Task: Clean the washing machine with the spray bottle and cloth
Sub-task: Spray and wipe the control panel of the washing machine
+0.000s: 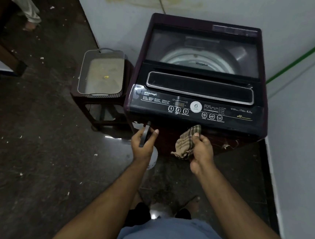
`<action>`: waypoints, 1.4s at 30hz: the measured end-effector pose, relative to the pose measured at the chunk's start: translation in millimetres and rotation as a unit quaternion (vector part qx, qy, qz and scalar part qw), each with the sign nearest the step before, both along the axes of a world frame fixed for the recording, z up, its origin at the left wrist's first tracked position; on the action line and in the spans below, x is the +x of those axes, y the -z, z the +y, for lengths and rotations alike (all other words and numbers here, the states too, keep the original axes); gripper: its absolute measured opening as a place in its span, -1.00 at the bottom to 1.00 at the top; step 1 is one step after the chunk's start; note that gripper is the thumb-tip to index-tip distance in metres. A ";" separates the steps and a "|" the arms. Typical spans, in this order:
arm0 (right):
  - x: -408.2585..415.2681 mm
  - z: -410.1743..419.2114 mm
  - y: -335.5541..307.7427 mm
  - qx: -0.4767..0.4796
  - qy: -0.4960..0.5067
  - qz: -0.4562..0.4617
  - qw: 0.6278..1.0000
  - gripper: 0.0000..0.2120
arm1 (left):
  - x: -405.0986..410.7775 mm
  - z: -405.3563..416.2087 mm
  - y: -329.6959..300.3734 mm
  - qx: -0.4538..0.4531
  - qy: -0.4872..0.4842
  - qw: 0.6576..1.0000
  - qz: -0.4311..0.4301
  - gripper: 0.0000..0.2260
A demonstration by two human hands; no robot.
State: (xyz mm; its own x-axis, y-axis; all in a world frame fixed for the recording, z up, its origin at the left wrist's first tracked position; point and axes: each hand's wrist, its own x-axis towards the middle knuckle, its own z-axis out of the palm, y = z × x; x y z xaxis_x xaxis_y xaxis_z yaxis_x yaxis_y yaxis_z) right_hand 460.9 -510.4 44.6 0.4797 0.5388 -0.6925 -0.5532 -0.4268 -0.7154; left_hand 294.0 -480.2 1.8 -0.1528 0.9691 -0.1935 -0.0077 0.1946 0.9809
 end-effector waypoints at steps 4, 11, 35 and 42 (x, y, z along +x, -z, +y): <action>-8.0 2.8 0.3 0.004 0.017 -0.003 1.000 -0.84 | -16.8 11.9 8.5 -0.019 -0.026 0.999 0.007 -0.75; -27.1 8.9 3.3 0.008 0.027 -0.002 1.000 -0.84 | -40.5 24.5 14.6 -0.014 -0.008 1.000 0.026 -0.65; 37.7 -23.3 2.1 0.055 0.091 -0.015 0.994 -0.63 | 40.7 -5.3 -11.8 0.006 0.182 0.980 0.077 -0.75; 96.2 -45.1 4.9 0.046 0.133 -0.047 0.989 -0.70 | 117.0 -12.9 -18.1 0.047 0.241 0.966 0.083 -0.82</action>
